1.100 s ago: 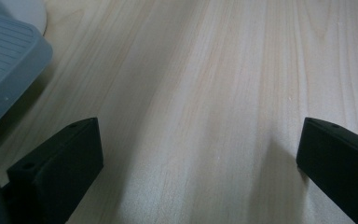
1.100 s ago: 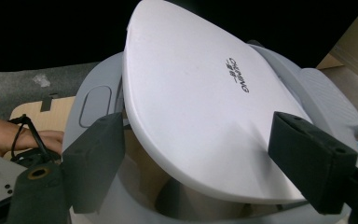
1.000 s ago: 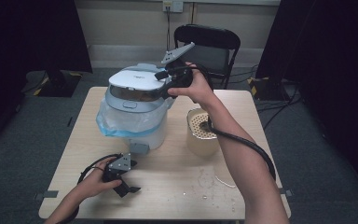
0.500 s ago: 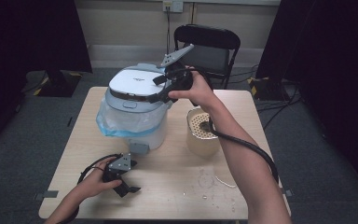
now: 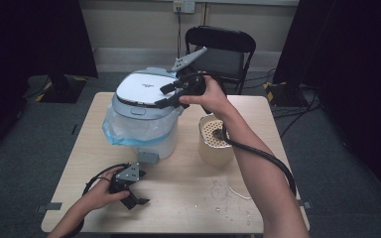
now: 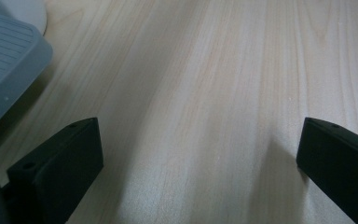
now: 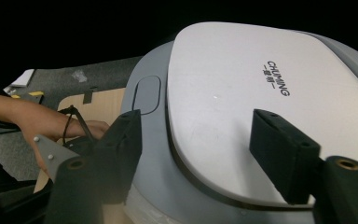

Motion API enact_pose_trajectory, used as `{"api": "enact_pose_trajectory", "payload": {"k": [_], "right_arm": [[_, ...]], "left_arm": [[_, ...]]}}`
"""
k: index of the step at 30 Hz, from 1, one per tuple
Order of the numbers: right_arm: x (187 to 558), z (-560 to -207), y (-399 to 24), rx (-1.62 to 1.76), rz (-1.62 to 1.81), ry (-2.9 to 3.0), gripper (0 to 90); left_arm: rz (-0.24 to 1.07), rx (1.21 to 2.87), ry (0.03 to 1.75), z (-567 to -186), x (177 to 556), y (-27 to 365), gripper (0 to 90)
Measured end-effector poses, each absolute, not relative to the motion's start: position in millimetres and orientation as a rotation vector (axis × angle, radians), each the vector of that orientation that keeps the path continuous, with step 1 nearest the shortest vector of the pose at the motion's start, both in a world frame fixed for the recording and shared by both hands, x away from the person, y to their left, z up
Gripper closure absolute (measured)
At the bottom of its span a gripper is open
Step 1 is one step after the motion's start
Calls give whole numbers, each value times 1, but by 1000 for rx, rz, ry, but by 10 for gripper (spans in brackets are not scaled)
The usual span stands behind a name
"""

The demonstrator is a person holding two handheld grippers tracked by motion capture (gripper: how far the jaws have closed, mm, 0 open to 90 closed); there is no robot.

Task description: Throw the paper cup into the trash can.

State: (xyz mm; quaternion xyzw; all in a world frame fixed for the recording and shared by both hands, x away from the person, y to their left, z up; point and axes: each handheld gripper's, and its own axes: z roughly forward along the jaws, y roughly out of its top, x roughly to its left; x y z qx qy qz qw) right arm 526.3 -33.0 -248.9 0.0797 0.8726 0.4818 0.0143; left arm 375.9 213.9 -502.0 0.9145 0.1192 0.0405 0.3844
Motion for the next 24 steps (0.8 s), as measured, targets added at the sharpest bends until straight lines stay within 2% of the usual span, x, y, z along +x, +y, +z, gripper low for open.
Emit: {"api": "enact_pose_trajectory", "payload": {"k": [8, 24], "right_arm": [[528, -249, -34, 265, 1513, 2721, 462], [531, -252, -25, 360, 1417, 2677, 763]], "left_arm": [[103, 2331, 304, -502, 376, 214, 0], [103, 2330, 304, -502, 376, 214, 0]]}}
